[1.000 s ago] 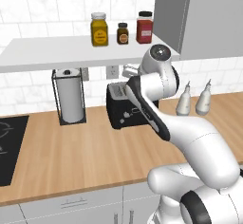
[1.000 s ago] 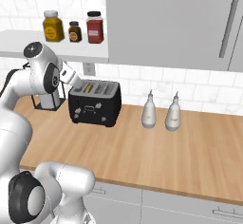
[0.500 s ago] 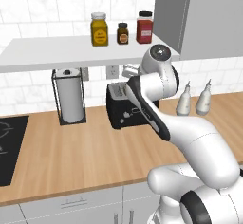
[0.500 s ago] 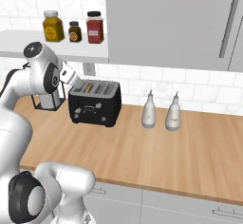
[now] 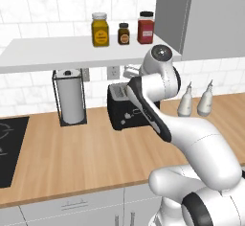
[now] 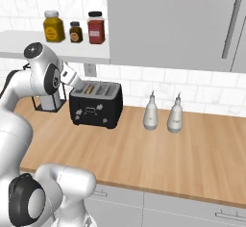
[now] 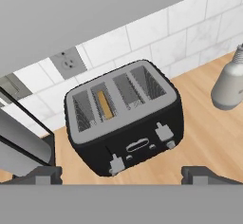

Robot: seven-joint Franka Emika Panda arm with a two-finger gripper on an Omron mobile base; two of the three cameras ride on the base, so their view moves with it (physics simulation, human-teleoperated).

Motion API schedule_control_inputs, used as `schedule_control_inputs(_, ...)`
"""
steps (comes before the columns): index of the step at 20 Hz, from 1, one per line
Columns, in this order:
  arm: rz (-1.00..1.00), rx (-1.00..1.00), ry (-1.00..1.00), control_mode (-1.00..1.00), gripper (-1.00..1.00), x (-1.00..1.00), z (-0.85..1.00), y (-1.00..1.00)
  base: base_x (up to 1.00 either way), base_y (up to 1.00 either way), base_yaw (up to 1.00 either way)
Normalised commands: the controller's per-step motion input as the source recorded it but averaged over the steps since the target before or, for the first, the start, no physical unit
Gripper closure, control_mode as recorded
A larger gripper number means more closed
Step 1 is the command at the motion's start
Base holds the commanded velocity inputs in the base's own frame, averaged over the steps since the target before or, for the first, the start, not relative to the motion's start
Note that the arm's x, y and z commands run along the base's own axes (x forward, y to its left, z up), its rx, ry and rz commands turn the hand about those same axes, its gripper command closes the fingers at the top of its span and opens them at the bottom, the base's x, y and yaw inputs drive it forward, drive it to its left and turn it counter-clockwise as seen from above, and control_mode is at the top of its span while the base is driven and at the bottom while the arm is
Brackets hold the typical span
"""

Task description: Start the toaster. Once the lever pops up, take the bread to the plate on the dining counter.

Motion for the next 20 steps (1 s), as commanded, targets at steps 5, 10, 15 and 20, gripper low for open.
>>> schedule_control_inputs(5,0.0,0.0,0.0,-1.0,-1.0,0.0,0.0,0.0,0.0,0.0,0.0)
schedule_control_inputs(10,0.0,0.0,0.0,-1.0,-1.0,0.0,0.0,0.0,0.0,0.0,0.0)
schedule_control_inputs(15,0.0,0.0,0.0,-1.0,-1.0,0.0,0.0,0.0,0.0,0.0,0.0)
schedule_control_inputs(20,0.0,0.0,0.0,-1.0,-1.0,0.0,0.0,0.0,0.0,0.0,0.0)
